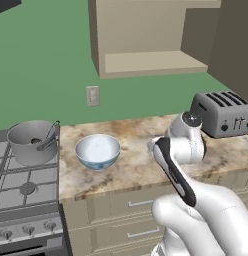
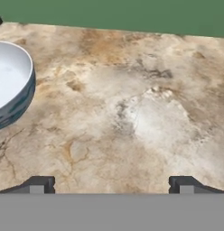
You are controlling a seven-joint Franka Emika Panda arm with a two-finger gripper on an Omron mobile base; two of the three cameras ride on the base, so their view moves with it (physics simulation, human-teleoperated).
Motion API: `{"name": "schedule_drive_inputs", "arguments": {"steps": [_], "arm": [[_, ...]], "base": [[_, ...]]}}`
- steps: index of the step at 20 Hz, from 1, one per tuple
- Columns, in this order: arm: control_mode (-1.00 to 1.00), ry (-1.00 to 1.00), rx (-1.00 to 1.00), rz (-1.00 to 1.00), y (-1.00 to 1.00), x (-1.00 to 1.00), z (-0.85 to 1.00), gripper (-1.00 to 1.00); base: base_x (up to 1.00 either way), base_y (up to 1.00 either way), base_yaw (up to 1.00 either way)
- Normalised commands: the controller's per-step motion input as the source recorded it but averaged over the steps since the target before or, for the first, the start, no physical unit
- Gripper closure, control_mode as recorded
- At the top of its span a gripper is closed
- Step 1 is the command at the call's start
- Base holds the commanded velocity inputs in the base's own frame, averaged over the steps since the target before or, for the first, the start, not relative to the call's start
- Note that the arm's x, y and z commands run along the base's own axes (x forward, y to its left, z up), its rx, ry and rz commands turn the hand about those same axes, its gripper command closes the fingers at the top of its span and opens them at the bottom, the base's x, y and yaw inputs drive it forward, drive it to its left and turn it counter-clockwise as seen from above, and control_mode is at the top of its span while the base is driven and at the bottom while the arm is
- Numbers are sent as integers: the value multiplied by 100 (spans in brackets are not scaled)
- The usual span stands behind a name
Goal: Open the cabinet and move the ladle to the pot. Then close the cabinet.
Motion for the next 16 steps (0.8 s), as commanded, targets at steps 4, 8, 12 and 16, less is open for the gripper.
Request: {"name": "schedule_drive_inputs", "arguments": {"steps": [4, 8, 12, 16], "arm": [[-100, -18, 6, 0, -50, -22, -16, -100], [-100, -21, 13, 1, -77, -32, -22, -100], [-100, -20, 18, 0, -66, -25, -14, -100], [-100, -21, 16, 0, -44, -27, 0, -100]], "base": [[0, 0, 0], [0, 0, 0], [0, 0, 0], [0, 0, 0]]}}
